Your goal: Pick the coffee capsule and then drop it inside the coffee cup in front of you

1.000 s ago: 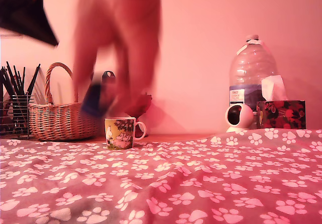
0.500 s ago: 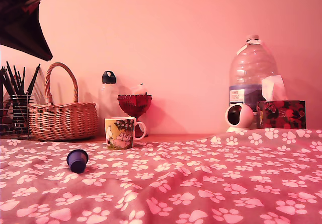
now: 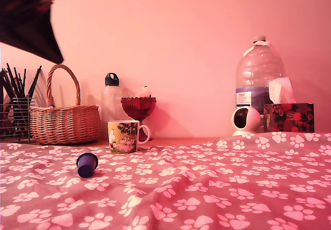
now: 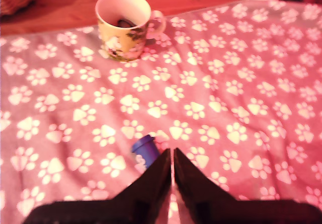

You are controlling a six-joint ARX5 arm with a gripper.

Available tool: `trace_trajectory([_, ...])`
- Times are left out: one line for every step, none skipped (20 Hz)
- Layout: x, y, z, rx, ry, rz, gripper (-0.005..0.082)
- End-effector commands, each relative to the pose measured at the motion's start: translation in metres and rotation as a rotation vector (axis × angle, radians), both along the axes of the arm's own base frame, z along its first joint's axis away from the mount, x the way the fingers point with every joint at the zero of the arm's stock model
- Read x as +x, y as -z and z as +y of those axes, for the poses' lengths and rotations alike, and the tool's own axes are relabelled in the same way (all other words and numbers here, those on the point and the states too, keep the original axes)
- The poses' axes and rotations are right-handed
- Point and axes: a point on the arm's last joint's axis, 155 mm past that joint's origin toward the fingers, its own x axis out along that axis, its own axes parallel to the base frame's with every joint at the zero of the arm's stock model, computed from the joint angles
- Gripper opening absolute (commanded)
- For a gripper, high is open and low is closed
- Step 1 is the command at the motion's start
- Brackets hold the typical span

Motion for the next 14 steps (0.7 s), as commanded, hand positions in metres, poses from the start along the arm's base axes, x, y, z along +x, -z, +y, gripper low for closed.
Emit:
trace_trajectory([-0.01, 0.013, -0.008, 0.0, 0.03, -0.005, -0.0019])
trace_trajectory([-0.015, 0.02, -0.013, -0.002, 0.044, -0.002, -0.0019])
trace_trajectory([-0.019, 0.028, -0.014, -0.001, 0.051, 0.007, -0.0019])
trace_trajectory([-0.021, 0.036, -0.015, -0.011, 0.047, 0.013, -0.0019])
trace_trajectory([-0.023, 0.043, -0.015, -0.027, 0.038, 0.022, -0.0019])
trace_trajectory([-0.024, 0.049, -0.015, -0.042, 0.031, 0.023, -0.0018])
trace_trajectory([-0.026, 0.054, -0.016, -0.054, 0.027, 0.019, -0.0017])
trace_trajectory([-0.026, 0.057, -0.015, -0.065, 0.011, 0.009, -0.0009])
trace_trajectory([-0.028, 0.061, -0.014, -0.072, 0.005, -0.002, -0.0008])
trace_trajectory([-0.027, 0.065, -0.009, -0.073, -0.027, -0.017, -0.0003])
trace_trajectory([-0.025, 0.067, -0.003, -0.077, -0.064, -0.039, 0.0036])
trace_trajectory([-0.024, 0.069, 0.0, -0.084, -0.086, -0.057, 0.0099])
trace_trajectory([-0.025, 0.072, 0.001, -0.088, -0.093, -0.066, 0.0191])
trace_trajectory([-0.026, 0.074, 0.002, -0.096, -0.103, -0.076, 0.0314])
